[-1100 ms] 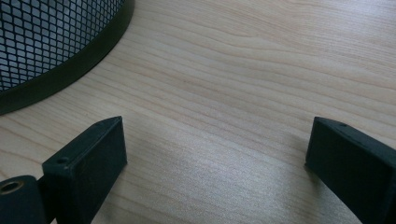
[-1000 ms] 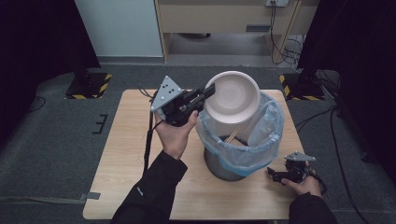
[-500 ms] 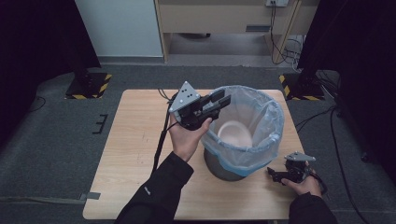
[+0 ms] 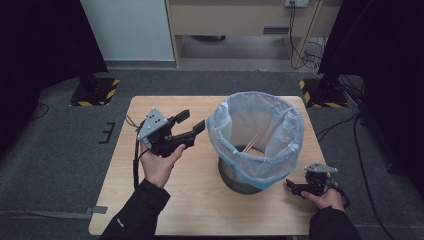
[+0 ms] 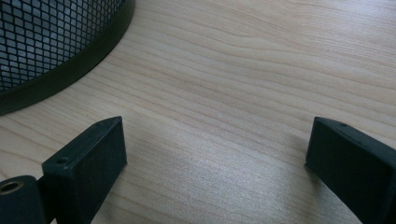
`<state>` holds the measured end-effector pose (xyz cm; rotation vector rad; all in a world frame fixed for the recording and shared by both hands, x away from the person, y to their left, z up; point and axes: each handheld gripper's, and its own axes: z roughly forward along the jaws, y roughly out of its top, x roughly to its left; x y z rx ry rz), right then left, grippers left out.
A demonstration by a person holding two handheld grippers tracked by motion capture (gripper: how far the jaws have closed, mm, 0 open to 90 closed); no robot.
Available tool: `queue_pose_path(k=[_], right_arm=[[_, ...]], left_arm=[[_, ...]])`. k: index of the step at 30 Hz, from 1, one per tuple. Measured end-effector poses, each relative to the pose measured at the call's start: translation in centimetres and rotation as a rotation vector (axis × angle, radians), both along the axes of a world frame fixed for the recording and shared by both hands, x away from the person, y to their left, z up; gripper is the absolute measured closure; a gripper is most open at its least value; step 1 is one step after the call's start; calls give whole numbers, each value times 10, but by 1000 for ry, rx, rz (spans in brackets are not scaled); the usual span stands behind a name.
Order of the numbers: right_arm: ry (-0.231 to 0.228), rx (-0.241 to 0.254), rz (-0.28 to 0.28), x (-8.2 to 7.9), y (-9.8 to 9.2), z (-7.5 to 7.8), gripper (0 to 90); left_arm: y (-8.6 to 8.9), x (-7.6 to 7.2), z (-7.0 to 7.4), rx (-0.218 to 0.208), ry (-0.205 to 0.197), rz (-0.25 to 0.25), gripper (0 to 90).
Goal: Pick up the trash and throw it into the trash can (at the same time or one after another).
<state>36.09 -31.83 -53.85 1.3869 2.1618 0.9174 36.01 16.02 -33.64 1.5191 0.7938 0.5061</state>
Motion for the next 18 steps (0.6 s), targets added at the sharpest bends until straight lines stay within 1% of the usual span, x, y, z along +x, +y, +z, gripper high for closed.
queue_pose_path(k=[2,6,10,14,18], right_arm=[[0,0,0,0,0,0,52],[0,0,0,0,0,0,52],[0,0,0,0,0,0,52],[0,0,0,0,0,0,52],[0,0,-1,0,0,0,53]], left_arm=[[7,-1,-13,22,28,17,316],[19,-1,-39,72,93,36,299],[28,-4,-62,121,148,49,282],[36,-6,-85,183,221,57,258],[47,-6,-108,228,291,79,241]])
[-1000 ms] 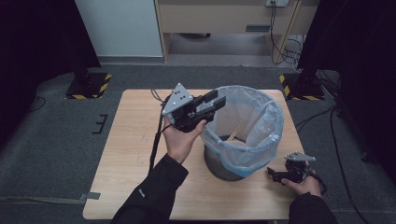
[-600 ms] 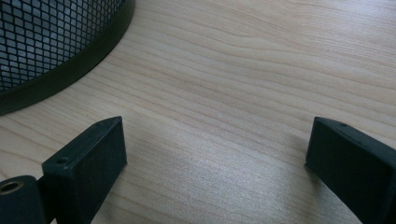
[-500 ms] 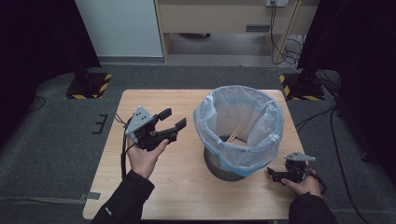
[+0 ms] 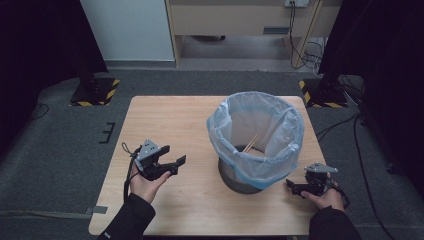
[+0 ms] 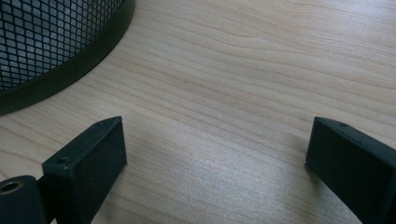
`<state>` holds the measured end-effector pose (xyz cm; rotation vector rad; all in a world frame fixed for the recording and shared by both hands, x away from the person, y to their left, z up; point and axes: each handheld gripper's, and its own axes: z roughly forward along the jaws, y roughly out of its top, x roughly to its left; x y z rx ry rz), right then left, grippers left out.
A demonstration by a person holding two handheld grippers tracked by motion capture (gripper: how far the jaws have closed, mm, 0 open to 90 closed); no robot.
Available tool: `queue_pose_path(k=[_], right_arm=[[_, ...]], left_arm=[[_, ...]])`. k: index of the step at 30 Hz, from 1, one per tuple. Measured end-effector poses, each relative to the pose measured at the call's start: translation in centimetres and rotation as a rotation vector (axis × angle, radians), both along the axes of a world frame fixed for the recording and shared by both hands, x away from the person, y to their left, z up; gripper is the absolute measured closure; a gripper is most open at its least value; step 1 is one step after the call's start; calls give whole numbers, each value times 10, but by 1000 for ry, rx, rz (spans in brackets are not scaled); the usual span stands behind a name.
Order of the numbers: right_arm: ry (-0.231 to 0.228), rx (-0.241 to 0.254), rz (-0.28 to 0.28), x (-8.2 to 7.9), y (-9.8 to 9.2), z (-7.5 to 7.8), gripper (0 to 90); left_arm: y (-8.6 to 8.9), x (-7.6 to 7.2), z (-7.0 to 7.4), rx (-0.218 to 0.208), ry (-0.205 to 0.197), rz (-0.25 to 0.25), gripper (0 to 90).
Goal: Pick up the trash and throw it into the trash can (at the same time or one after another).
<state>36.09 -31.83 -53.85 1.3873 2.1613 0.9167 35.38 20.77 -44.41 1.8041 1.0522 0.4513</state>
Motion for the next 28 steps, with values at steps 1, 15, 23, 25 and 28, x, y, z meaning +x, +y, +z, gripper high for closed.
queue_pose_path(k=[1,15,23,25,28], right_arm=[[0,0,1,0,0,0,53],[0,0,1,0,0,0,52],[0,0,1,0,0,0,51],[1,0,0,0,0,0,47],[3,-1,-6,0,0,0,40]], left_arm=[[3,0,-5,11,15,4,239],[60,10,-57,201,222,115,201],[71,9,-67,268,260,139,187],[73,8,-68,289,272,141,179],[76,8,-69,295,272,145,178]])
